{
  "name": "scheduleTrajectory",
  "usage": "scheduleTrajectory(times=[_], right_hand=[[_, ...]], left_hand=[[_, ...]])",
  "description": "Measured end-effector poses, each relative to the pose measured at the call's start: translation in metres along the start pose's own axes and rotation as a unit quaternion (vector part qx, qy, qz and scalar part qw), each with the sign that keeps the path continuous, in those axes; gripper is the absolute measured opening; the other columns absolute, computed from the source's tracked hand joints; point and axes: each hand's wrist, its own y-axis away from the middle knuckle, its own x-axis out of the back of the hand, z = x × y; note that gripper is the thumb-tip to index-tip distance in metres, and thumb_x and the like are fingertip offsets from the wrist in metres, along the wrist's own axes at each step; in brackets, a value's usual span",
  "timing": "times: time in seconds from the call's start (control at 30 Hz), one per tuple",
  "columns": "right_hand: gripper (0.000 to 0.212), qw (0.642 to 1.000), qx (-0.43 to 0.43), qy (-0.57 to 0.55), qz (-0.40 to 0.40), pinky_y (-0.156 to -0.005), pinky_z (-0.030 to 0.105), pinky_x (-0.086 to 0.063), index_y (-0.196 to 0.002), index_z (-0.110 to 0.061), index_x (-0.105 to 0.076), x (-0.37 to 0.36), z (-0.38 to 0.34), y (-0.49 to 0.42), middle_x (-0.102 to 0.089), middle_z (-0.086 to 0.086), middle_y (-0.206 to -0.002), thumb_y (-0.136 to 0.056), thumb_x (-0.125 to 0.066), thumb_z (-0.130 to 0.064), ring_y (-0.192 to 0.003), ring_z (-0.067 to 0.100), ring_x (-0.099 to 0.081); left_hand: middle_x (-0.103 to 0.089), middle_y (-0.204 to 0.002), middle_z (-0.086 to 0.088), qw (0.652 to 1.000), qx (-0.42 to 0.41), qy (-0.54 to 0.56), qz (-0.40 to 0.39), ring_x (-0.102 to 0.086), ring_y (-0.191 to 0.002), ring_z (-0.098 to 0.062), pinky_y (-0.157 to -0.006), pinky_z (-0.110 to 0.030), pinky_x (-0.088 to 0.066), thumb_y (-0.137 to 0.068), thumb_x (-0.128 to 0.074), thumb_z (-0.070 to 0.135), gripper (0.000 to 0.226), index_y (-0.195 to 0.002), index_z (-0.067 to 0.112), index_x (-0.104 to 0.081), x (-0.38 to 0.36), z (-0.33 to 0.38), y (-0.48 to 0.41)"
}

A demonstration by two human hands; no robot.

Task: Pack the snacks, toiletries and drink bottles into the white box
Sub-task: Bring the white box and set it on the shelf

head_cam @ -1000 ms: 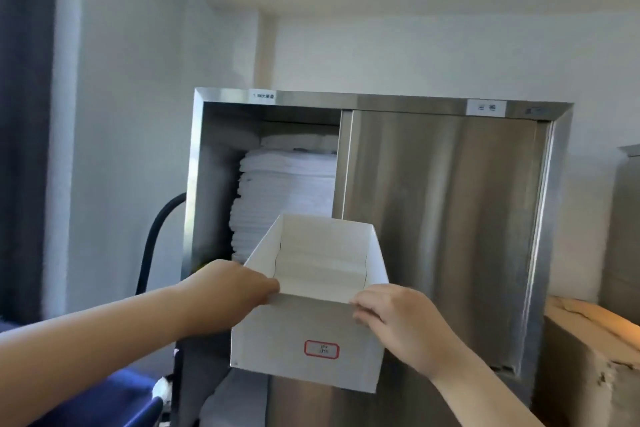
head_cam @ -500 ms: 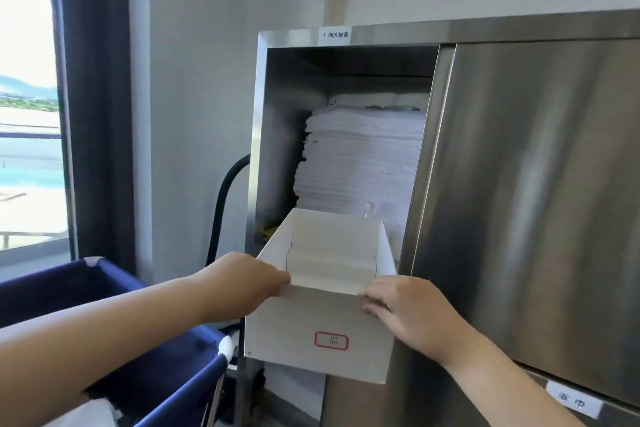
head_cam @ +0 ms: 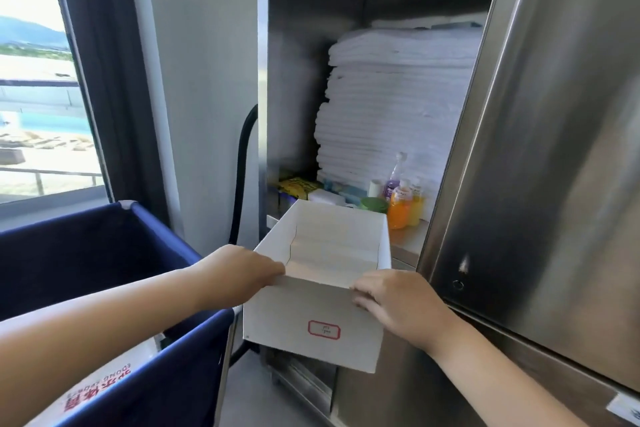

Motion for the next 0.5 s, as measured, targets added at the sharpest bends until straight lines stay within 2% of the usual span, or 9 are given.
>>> scheduleTrajectory(times=[0.3,0.4,0.5], right_hand=[[0.023,1.0,0.013,-0.016,-0.006,-0.08,0.029,-0.047,-0.109,-0.023,-0.062,-0.033,0.032,-0.018,-0.065,-0.005,-0.102,-0.098,-0.044,-0.034,-0.093,0.014,-0.059],[0.023,1.0,0.006,-0.023,0.006,-0.079,0.026,-0.048,-0.108,-0.024,-0.063,-0.041,0.041,-0.026,-0.066,-0.007,-0.101,-0.098,-0.046,-0.033,-0.092,0.012,-0.06],[0.019,1.0,-0.007,-0.01,0.013,-0.069,0.02,-0.042,-0.1,-0.022,-0.065,-0.05,0.05,-0.037,-0.066,-0.006,-0.094,-0.096,-0.05,-0.032,-0.085,0.012,-0.061]], left_hand=[[-0.058,-0.093,0.008,0.999,-0.002,0.014,-0.034,-0.061,-0.085,-0.016,-0.067,-0.029,-0.047,-0.092,-0.046,0.018,0.023,-0.111,0.031,-0.042,-0.03,-0.003,-0.033],[-0.057,-0.093,0.007,0.999,-0.022,0.012,-0.022,-0.06,-0.086,-0.017,-0.062,-0.028,-0.042,-0.091,-0.045,0.015,0.025,-0.11,0.03,-0.042,-0.038,-0.013,-0.049],[-0.051,-0.086,0.009,0.999,-0.046,0.01,-0.005,-0.056,-0.08,-0.016,-0.058,-0.026,-0.034,-0.089,-0.044,0.012,0.025,-0.105,0.03,-0.04,-0.051,-0.025,-0.073]])
